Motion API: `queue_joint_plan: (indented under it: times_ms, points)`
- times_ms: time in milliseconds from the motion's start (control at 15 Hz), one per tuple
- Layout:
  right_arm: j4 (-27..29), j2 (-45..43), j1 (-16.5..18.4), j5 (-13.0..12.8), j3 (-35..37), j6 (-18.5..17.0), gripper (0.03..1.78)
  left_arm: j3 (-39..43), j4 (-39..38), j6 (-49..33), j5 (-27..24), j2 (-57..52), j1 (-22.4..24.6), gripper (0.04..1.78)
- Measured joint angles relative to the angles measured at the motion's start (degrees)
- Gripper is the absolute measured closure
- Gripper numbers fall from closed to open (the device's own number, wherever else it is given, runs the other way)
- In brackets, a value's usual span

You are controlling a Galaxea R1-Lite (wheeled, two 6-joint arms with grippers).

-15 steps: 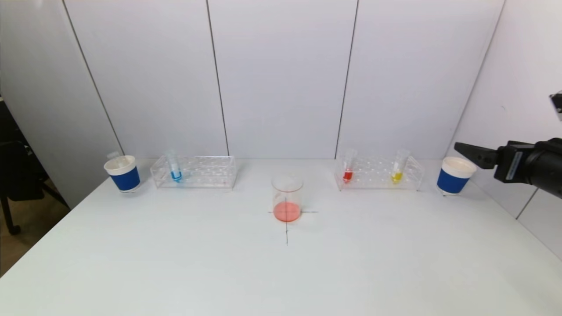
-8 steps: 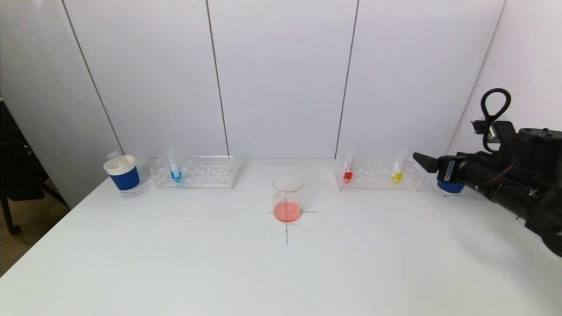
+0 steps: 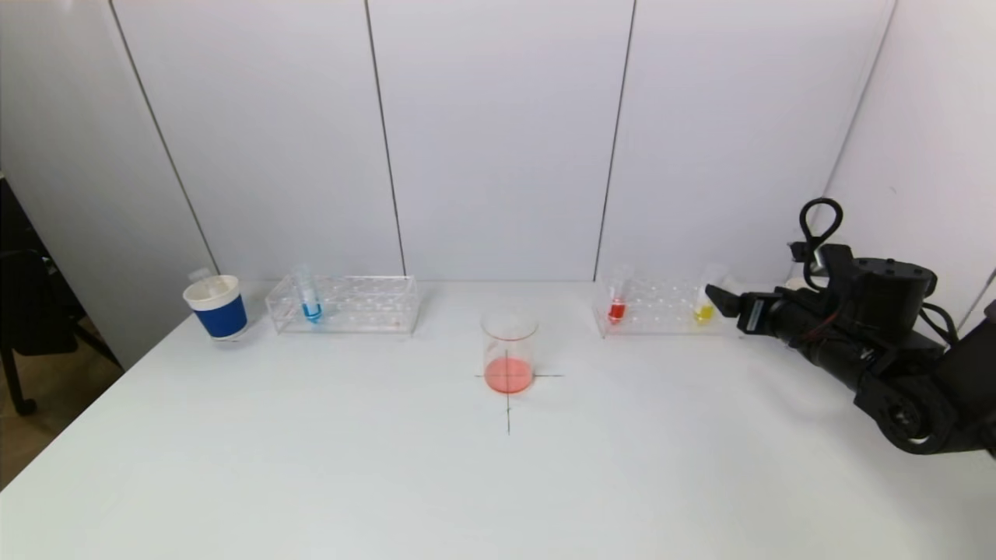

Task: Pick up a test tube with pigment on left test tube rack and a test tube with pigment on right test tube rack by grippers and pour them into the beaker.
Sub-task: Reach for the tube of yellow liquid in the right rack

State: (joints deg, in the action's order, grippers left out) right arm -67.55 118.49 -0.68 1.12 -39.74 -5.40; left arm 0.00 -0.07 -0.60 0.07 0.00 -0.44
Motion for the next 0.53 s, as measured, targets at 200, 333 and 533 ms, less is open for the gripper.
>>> queue_joint_plan:
  times_ms: [200, 333, 533]
  points:
    - [-1.2, 3.2, 0.0, -0.4, -1.9, 0.0, 0.04, 0.0, 0.0, 0.0, 0.0, 0.0, 0.0, 0.06]
    - [-1.2, 4.7, 0.0, -0.4, -3.3, 0.0, 0.04, 0.0, 0.0, 0.0, 0.0, 0.0, 0.0, 0.06]
    - [-1.2, 6.4, 0.0, -0.5, -4.9, 0.0, 0.04, 0.0, 0.0, 0.0, 0.0, 0.0, 0.0, 0.06]
